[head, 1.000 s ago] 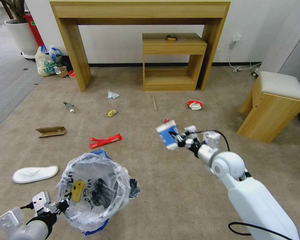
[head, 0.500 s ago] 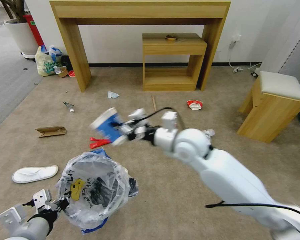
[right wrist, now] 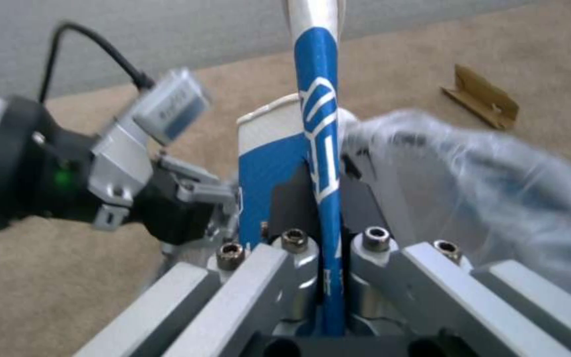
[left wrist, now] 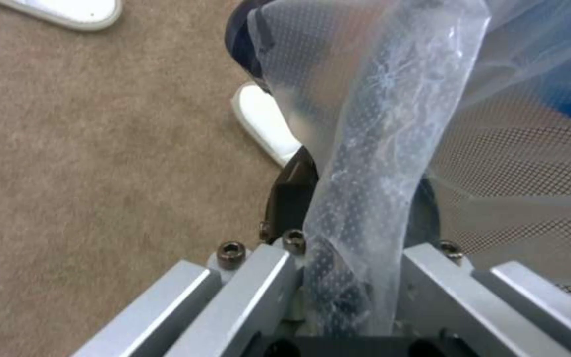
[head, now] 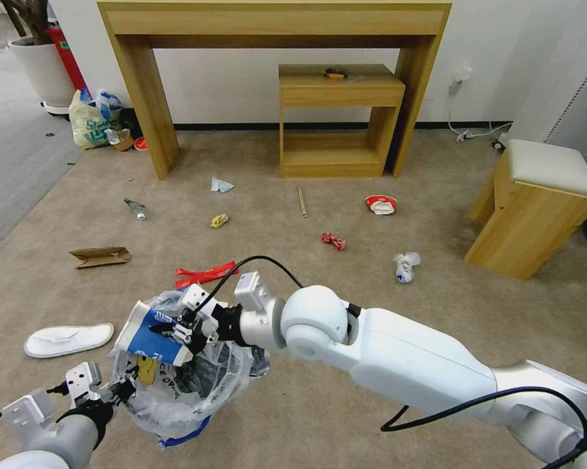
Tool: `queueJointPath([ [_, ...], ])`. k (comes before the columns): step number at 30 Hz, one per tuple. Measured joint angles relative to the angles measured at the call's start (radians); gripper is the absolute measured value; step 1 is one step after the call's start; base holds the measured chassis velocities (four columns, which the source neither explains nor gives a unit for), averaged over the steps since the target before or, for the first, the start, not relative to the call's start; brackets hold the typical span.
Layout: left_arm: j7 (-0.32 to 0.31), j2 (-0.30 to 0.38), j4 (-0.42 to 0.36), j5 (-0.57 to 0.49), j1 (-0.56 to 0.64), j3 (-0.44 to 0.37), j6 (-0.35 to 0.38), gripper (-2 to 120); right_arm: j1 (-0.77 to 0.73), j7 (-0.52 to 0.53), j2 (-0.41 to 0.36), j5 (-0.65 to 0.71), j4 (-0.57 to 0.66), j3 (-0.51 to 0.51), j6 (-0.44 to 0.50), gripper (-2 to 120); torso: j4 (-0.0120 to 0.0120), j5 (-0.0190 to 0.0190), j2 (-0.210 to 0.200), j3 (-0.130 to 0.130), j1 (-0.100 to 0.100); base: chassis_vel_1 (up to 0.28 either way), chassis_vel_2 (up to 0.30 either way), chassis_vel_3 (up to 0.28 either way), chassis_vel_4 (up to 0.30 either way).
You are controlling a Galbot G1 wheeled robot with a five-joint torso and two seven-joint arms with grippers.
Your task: Pick up the trash bin and place the garbage on the floor into it.
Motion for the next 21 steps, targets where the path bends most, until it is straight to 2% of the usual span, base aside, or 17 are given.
queueJointPath([
  [6, -0.04, 0.032, 0.004, -0.05, -0.013, 0.005, 0.0, 0, -0.019, 0.037, 0.008, -0.011, -0.011, -0.006, -0.012, 19, 0.0, 0.0001, 0.0, 0.0, 0.0, 0.0, 0.0, 0.0, 0.0],
  [11, -0.041, 0.032, 0.012, -0.055, -0.018, 0.006, 0.0, 0, -0.042, 0.059, 0.001, -0.01, -0.006, 0.01, -0.02, 39, 0.0, 0.0001, 0.0, 0.0, 0.0, 0.0, 0.0, 0.0, 0.0],
  [13, -0.041, 0.031, 0.013, -0.055, -0.019, 0.007, 0.0, 0, -0.045, 0.062, -0.001, -0.008, -0.004, 0.013, -0.02, 42, 0.0, 0.0001, 0.0, 0.0, 0.0, 0.0, 0.0, 0.0, 0.0],
  [16, -0.041, 0.03, 0.014, -0.056, -0.024, 0.01, 0.0, 0, -0.06, 0.075, -0.003, -0.002, 0.007, 0.039, -0.019, 57, -0.0001, 0.0001, 0.0, 0.0, 0.0, 0.0, 0.0, 0.0, 0.0],
  [17, -0.041, 0.03, 0.014, -0.056, -0.024, 0.01, 0.0, 0, -0.06, 0.075, -0.003, -0.002, 0.007, 0.039, -0.019, 57, -0.0001, 0.0001, 0.0, 0.0, 0.0, 0.0, 0.0, 0.0, 0.0],
  [20, -0.037, 0.031, 0.017, -0.057, -0.025, 0.005, 0.0, 0, -0.097, 0.13, 0.006, 0.015, 0.037, 0.145, -0.011, 74, 0.0003, 0.0002, 0.0, 0.0, 0.0, 0.0, 0.0, 0.0, 0.0],
  [21, -0.037, 0.031, 0.017, -0.057, -0.025, 0.005, 0.0, 0, -0.097, 0.13, 0.006, 0.015, 0.037, 0.145, -0.011, 74, 0.0003, 0.0002, 0.0, 0.0, 0.0, 0.0, 0.0, 0.0, 0.0],
])
